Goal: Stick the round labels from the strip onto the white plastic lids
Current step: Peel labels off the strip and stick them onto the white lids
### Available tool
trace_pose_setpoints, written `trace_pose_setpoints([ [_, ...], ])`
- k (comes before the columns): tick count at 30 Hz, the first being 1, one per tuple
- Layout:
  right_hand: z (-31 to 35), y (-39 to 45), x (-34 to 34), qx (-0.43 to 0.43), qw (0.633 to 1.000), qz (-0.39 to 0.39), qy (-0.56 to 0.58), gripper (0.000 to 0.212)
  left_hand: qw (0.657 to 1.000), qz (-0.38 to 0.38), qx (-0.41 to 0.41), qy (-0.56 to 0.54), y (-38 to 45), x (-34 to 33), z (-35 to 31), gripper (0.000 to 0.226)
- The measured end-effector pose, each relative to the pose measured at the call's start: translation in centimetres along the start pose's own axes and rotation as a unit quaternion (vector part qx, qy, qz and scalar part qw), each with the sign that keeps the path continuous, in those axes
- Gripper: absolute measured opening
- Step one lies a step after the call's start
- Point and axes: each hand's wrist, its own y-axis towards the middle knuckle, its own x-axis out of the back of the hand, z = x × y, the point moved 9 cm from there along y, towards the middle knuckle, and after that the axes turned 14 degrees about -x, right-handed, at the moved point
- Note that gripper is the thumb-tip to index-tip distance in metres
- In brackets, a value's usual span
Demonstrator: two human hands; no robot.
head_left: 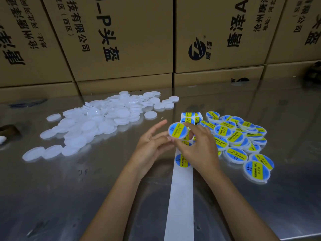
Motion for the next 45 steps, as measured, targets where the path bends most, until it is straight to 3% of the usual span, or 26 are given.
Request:
trace_pose_setpoints([
  [5,-4.2,2.4,4.3,-0.098,0.974,-0.125,-0.161,0.06,0.995,-0.07,0.017,0.062,0.2,2.7,0.6,0.036],
  [8,-6.9,3.2,5.4,-0.171,0.96,-0.107,-0.195,0.067,0.99,-0.111,0.015,0.086,0.4,3.9,1.0,0.028],
  [11,-7.5,3.3,5.2,-0.191,0.958,-0.082,-0.196,0.069,0.984,-0.139,-0.009,0.114,0.6,4.6,1.1,0.024],
  [16,-5.1,2.6,4.7,-0.129,0.97,-0.093,-0.184,0.055,0.942,-0.205,-0.064,0.258,1.5,6.7,0.2,0.03],
  [19,-2.5,1.6,3.7,-0.049,0.987,-0.076,-0.129,0.037,0.903,-0.191,-0.071,0.377,3.2,7.4,-0.3,0.036],
  [22,0.2,0.2,1.1,0.031,0.997,0.026,-0.061,0.02,0.861,-0.135,-0.065,0.486,5.6,6.9,-0.3,0.041],
  [25,1.6,-1.2,-2.0,0.085,0.981,0.132,-0.113,0.014,0.818,-0.096,-0.066,0.563,8.4,6.8,0.1,0.04],
  [29,1.6,-2.1,-3.8,0.096,0.966,0.181,-0.159,0.014,0.793,-0.106,-0.056,0.597,11.8,7.7,0.5,0.037],
  [36,1.6,-1.7,-4.5,0.097,0.965,0.182,-0.16,0.015,0.743,-0.097,0.008,0.662,15.7,9.3,1.8,0.054],
  [39,1.6,-1.3,-4.5,0.088,0.968,0.184,-0.146,0.014,0.754,-0.094,0.032,0.649,16.2,9.9,2.4,0.059],
  [45,1.4,-1.2,-4.5,0.077,0.967,0.188,-0.151,0.016,0.869,-0.136,0.001,0.476,15.2,11.6,2.4,0.031],
])
